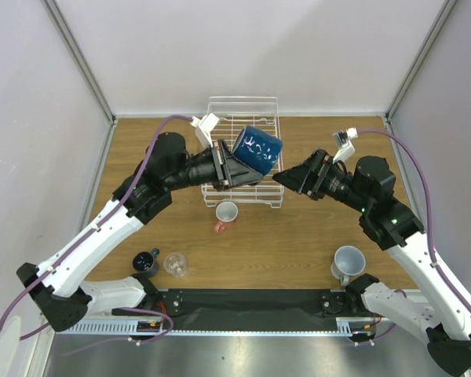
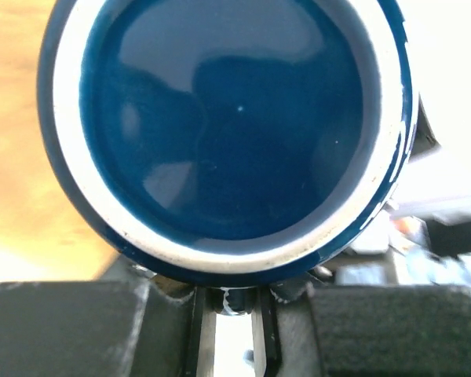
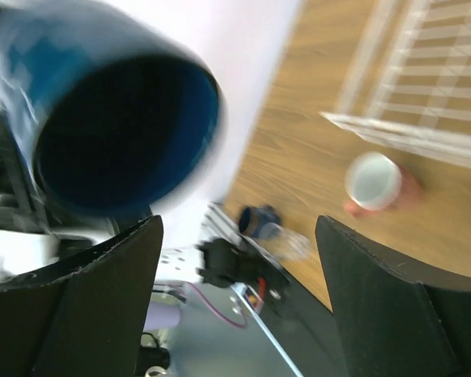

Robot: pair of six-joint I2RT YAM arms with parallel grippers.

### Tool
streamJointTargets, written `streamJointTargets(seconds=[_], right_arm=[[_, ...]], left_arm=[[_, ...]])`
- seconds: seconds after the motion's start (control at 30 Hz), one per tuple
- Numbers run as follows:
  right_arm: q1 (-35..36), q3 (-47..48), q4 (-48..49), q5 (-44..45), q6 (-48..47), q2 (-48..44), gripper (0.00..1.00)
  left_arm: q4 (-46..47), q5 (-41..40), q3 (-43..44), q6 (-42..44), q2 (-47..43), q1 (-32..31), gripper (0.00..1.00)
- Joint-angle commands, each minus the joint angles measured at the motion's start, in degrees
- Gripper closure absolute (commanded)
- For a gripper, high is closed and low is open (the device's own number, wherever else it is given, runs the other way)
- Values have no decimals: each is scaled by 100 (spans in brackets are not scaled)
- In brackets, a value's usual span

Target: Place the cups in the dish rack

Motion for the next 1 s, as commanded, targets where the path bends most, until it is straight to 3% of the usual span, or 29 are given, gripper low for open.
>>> streamJointTargets(seconds=[0.0,0.13,0.33,0.5,0.77,0.97], right_arm=[[-40,226,-1438,435,-318,-356,16],[-40,261,-2502,831,-388,-725,17],[-101,533,-3592,1304,-432,-1174,18],[-145,1156,-4392,1780,-800,-1096,18],[-242,1702,-4718,2299,-1486,-447,18],[-645,1914,-4789,2396,-2031,-173,17]], left_arm=[[-471,-568,841,1148,272,189,100],[-1533,-1638,1614,2071,913,189,100],[-1738,-3099,2107,2933,1993,382,100],[-1809,-4222,3062,3645,3101,462,100],[-2204,-4690,5146,3875,5245,901,100],[-2293,-4620,5896,3655,6082,1323,100]])
